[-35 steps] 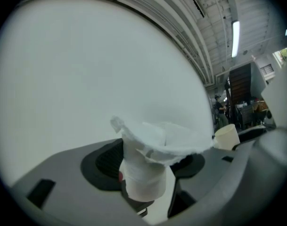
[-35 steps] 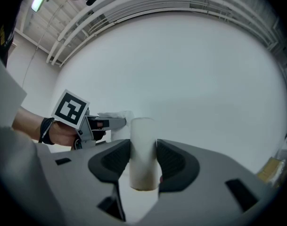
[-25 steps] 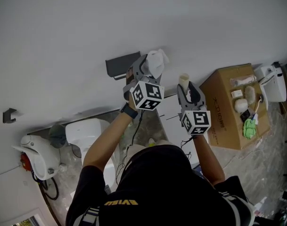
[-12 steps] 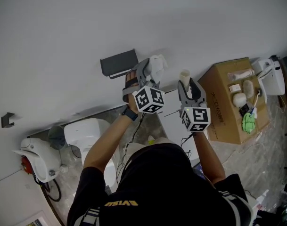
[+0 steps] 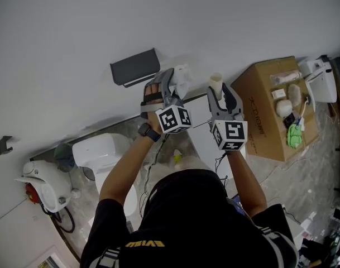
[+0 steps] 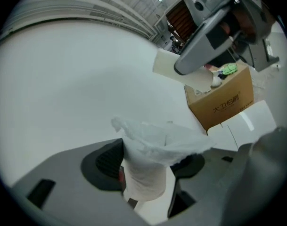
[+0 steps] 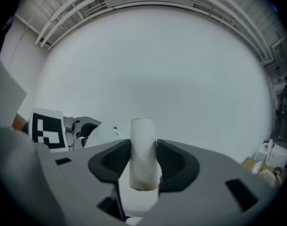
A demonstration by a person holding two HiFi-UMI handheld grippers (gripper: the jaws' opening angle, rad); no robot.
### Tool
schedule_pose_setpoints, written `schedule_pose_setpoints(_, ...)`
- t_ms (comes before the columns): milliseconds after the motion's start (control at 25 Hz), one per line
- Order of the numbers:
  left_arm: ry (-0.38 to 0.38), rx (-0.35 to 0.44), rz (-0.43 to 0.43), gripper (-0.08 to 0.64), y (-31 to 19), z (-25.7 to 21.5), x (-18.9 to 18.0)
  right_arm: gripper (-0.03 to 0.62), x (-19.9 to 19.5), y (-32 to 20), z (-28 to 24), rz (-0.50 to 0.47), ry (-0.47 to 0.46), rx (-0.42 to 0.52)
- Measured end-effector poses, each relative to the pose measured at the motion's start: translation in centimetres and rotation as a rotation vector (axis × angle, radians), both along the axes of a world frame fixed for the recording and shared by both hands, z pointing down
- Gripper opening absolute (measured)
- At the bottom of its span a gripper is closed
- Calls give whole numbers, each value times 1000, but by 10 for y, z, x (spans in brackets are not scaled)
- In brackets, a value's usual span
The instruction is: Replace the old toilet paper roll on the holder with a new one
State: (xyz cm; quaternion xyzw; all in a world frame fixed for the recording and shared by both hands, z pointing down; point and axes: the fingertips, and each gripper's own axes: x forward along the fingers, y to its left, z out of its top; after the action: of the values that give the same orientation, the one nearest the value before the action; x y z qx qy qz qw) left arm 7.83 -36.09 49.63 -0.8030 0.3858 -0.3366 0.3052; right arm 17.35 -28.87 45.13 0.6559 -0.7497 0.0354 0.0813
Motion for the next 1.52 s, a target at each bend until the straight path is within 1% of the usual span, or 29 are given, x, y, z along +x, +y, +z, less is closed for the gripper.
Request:
schedule_pose_setpoints(80,-43,39,8,282,-1,8,1,176,3,-2,4,7,0,-15)
schedule_pose_setpoints(120,-56,46,12,282,-2,12,1,176,5,-3,7,14,-2,-24)
schedule_pose_setpoints(280,-72,54,18,282,-10,23,1,176,12,-8,11,42,-14,-37)
schedule_pose_setpoints(360,-94,85,25,282,-12,23,-1,176,11,-9,14,43,-11,-47)
schedule_pose_setpoints(440,-127,118,29,282,-12,25,-2,176,10,-9,20,42,2,-77)
schedule_pose_setpoints(520,-163,127,28,282,-12,31,-2,177,12,-11,24,45,6,-101)
schedule_pose_setpoints(640,-204,135,25,282,-16,37,-4,176,17,-12,21,54,3,-98)
schedule_pose_setpoints(840,-164,122,27,281,-17,38,-7,176,20,-14,21,55,8,-97)
schedule_pose_setpoints(960,-179,125,6,281,-22,39,-13,176,23,-14,20,60,7,-99)
schedule_pose_setpoints(1120,-202,140,4,279,-19,42,-18,176,24,-13,22,54,9,-105)
schedule_pose_setpoints(1520,-218,163,-3,279,-23,47,-22,176,20,-15,26,33,13,-118)
